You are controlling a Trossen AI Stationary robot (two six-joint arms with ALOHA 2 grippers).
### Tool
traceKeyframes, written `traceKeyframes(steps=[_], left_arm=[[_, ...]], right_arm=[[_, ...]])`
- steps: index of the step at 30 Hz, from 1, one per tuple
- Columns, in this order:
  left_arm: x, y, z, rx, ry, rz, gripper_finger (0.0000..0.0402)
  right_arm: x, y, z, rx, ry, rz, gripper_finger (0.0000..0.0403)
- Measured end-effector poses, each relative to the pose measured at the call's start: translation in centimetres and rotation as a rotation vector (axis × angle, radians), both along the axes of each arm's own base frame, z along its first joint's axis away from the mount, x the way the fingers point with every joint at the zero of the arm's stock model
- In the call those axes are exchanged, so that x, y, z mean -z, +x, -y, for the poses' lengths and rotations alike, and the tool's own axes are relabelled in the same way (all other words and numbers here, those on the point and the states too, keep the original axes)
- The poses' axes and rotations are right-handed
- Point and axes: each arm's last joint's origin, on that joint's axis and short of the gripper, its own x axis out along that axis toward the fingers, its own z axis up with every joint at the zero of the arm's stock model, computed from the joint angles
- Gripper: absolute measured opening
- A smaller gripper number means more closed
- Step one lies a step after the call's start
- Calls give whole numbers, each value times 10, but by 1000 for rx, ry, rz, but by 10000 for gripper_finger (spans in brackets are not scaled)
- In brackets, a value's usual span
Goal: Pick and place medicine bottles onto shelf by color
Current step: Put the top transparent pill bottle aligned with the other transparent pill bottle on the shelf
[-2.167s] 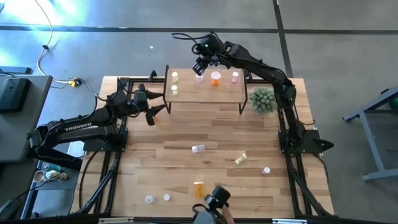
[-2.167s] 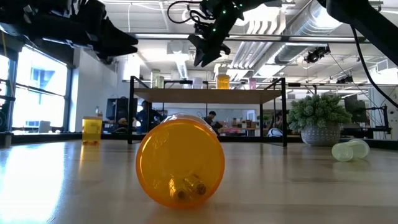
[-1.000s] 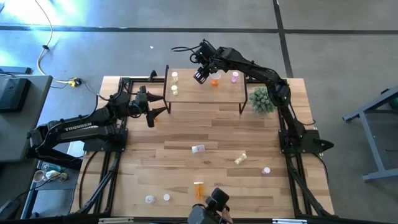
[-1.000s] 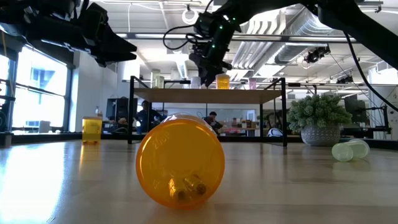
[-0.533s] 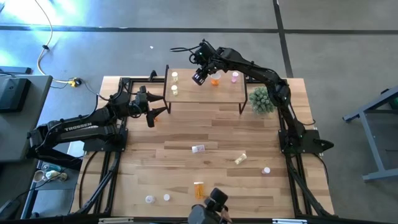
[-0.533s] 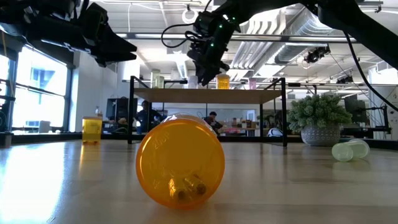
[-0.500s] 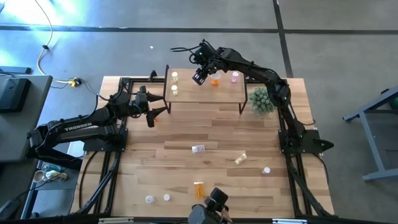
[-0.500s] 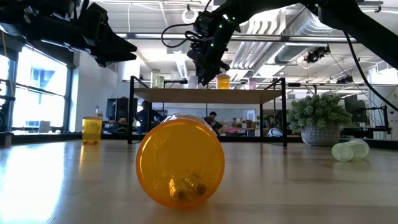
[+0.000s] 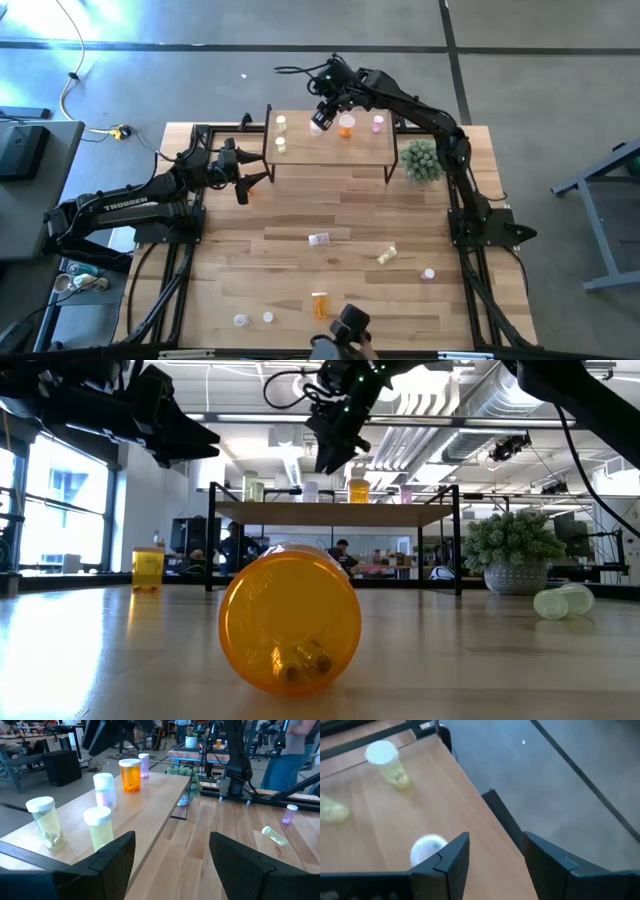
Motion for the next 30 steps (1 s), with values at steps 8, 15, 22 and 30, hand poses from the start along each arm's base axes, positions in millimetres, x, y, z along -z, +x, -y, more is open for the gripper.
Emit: traceKeyframes(steps=[8,15,22,30], left_arm=[[0,0,0,0,0,-1,246],[0,0,0,0,-1,-1,246],[3,0,0,0,-18,-27,246],[4,-1,1,1,-27,-39,246]], right_arm=[[-20,-16,-14,-62,-13,-40,174],[-30,-31,-40,-105,62,-136,174],[-31,-26,-89,-191,103,-238,174],[-28,-22,-137,-237,108,-336,174]])
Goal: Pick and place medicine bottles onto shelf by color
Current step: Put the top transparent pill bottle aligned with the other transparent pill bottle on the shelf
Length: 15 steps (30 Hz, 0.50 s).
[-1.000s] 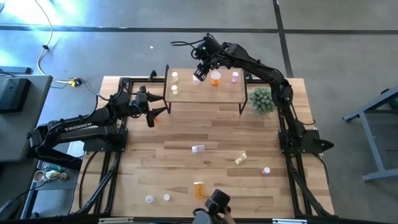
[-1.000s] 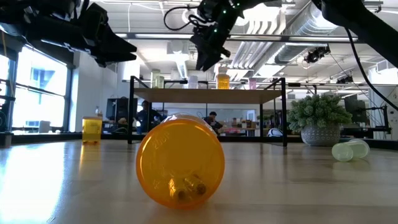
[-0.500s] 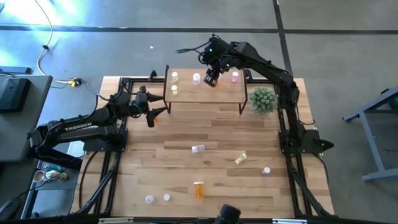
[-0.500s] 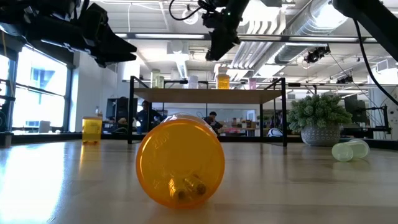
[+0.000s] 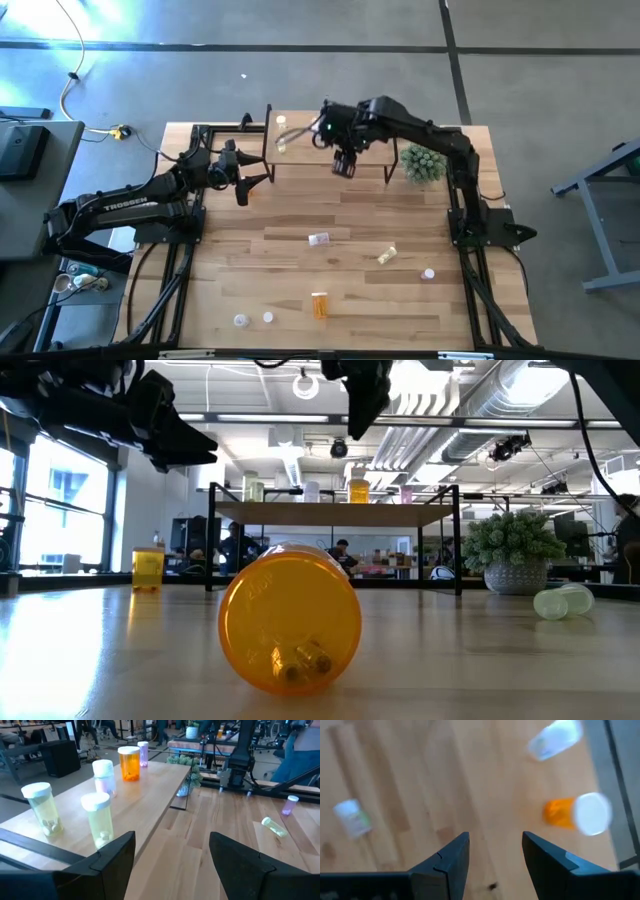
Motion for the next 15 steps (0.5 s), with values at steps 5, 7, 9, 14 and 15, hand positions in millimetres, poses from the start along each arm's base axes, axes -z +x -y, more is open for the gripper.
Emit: traceKeyframes(steps=[5,7,9,14,15], left_arm=[[-2,0,3,15,8,13,246],[-4,0,6,33,14,22,246],[-4,1,9,55,17,28,246],[-9,6,19,121,7,78,246],[-10,8,21,137,5,91,246]], right_arm=[[21,0,-23,19,-40,-90,174],[28,-5,-32,29,-61,-104,174],[35,-11,-43,34,-57,-90,174],[49,-36,-67,79,-30,-1,174],[51,-42,-72,91,-22,20,174]])
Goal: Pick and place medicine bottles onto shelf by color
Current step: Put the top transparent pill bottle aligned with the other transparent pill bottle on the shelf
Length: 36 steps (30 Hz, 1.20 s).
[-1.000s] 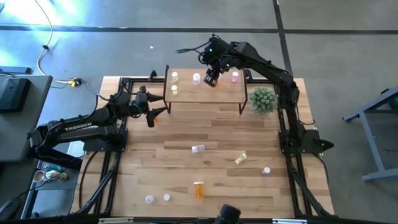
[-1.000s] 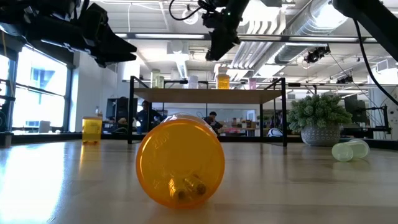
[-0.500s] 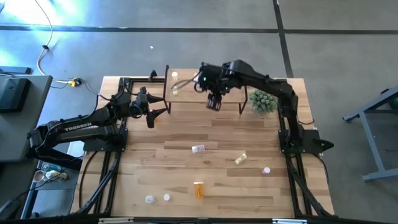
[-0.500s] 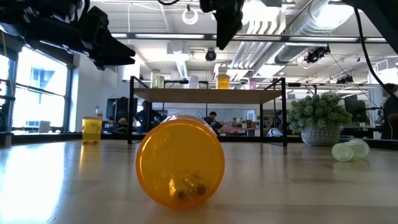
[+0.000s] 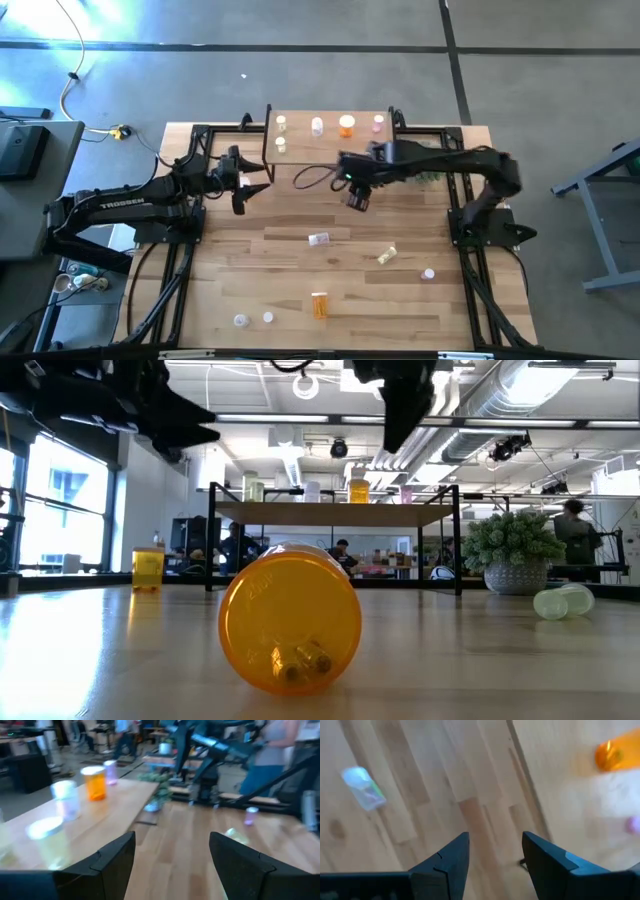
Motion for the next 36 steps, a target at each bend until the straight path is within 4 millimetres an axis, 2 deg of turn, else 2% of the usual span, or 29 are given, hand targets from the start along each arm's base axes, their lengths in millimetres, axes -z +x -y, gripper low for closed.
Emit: traceKeyframes(steps=[9,15,22,29,36], left_arm=[[-5,9,21,139,-33,61,246],[-4,13,34,220,-54,60,246],[-1,17,46,302,-76,34,246],[7,21,59,377,-113,-38,246],[16,26,68,430,-122,-109,246]], right_arm=[[24,-60,-40,166,44,140,174],[43,-79,-65,181,75,253,174],[70,-74,-80,198,153,402,174],[97,-66,-77,218,253,558,174],[104,-48,-74,64,275,731,175]])
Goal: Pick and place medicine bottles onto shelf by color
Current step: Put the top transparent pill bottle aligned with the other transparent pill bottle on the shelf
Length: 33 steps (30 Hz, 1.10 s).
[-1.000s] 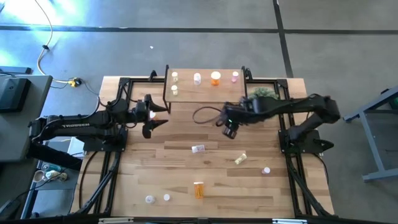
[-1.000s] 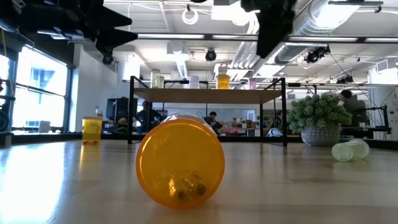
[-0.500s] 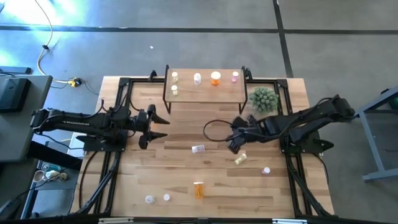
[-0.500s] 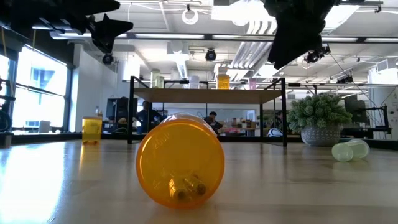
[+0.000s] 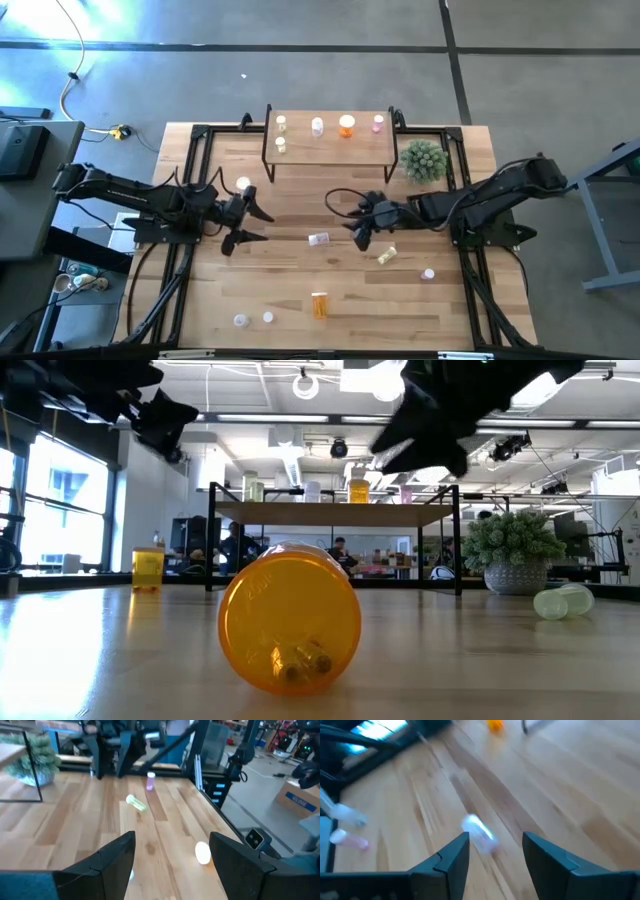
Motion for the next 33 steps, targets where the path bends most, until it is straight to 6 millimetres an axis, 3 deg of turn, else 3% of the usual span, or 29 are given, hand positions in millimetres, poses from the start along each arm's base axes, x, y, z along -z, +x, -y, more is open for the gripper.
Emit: traceKeyframes(steps=[6,12,18,25,33], left_arm=[[5,3,0,2,3,-31,246],[6,3,0,2,46,-37,246],[7,3,-2,-58,70,-51,246],[7,3,-3,-85,77,-52,246],[8,3,-3,-85,78,-59,246]], right_arm=[[2,26,5,-133,-106,102,208],[-10,52,11,-204,-236,-14,257],[-22,81,12,-315,-345,-193,264],[6,106,8,-453,-331,-386,251],[40,115,7,-469,-312,-483,248]])
